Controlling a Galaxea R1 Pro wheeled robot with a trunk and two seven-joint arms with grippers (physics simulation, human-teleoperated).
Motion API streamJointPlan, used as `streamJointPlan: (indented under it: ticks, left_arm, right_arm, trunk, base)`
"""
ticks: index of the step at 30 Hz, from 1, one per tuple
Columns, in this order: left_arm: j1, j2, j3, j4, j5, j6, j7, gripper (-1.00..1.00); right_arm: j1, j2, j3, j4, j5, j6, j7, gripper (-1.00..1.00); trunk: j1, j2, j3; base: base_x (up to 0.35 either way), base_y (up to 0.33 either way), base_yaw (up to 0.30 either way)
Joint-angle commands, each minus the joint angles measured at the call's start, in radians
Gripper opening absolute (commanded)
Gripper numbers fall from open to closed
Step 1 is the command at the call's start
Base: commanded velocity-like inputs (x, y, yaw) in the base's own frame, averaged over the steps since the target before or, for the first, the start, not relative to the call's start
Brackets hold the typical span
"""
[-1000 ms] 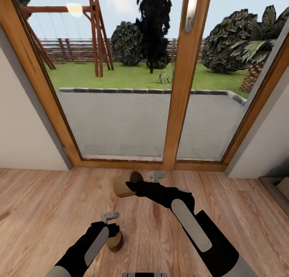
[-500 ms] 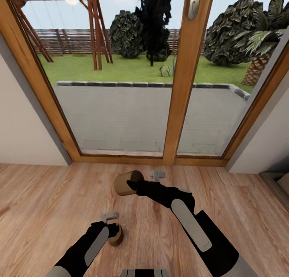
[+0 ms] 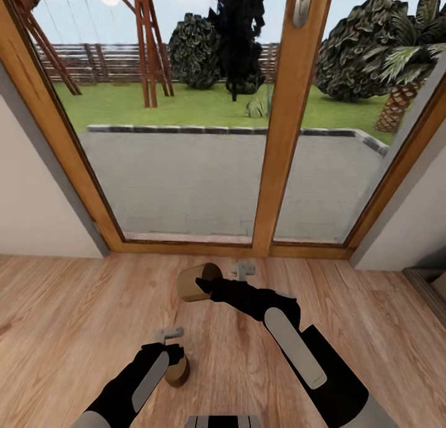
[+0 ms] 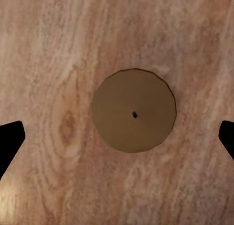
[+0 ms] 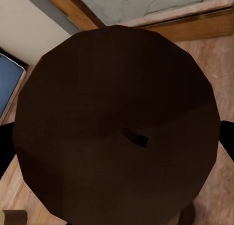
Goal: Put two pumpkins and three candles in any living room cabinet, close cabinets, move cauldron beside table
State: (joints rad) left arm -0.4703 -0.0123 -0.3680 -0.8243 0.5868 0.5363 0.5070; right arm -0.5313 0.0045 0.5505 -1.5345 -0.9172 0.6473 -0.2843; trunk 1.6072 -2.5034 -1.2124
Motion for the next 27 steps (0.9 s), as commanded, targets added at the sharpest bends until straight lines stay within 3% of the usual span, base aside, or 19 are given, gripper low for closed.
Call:
streamJointPlan:
  ticks: [1,17,27]
  left_arm:
    - [-0.001,0.0,-0.003,-0.001,0.01,0.001,0.01,1.0]
    - [-0.001,0.001,-0.003,-0.001,0.009,-0.001,0.01,1.0]
    - [-0.001,0.0,-0.003,-0.001,0.01,-0.005,0.01,1.0]
  right_arm:
    - [-0.001,0.0,0.0,-0.001,-0.015,0.0,-0.004,-1.0]
    - [-0.001,0.0,0.0,0.007,-0.015,0.0,-0.004,-1.0]
    - [-0.001,0.0,0.002,-0.003,-0.017,0.001,-0.003,-1.0]
  trunk:
    - [0.0,0.0,-0.001]
    - [0.0,0.0,-0.001]
    - [0.004,-0.003,-0.04]
  base:
    - [0.063,0.0,0.0]
    - [0.126,0.0,0.0]
    - [0.002,0.0,0.0]
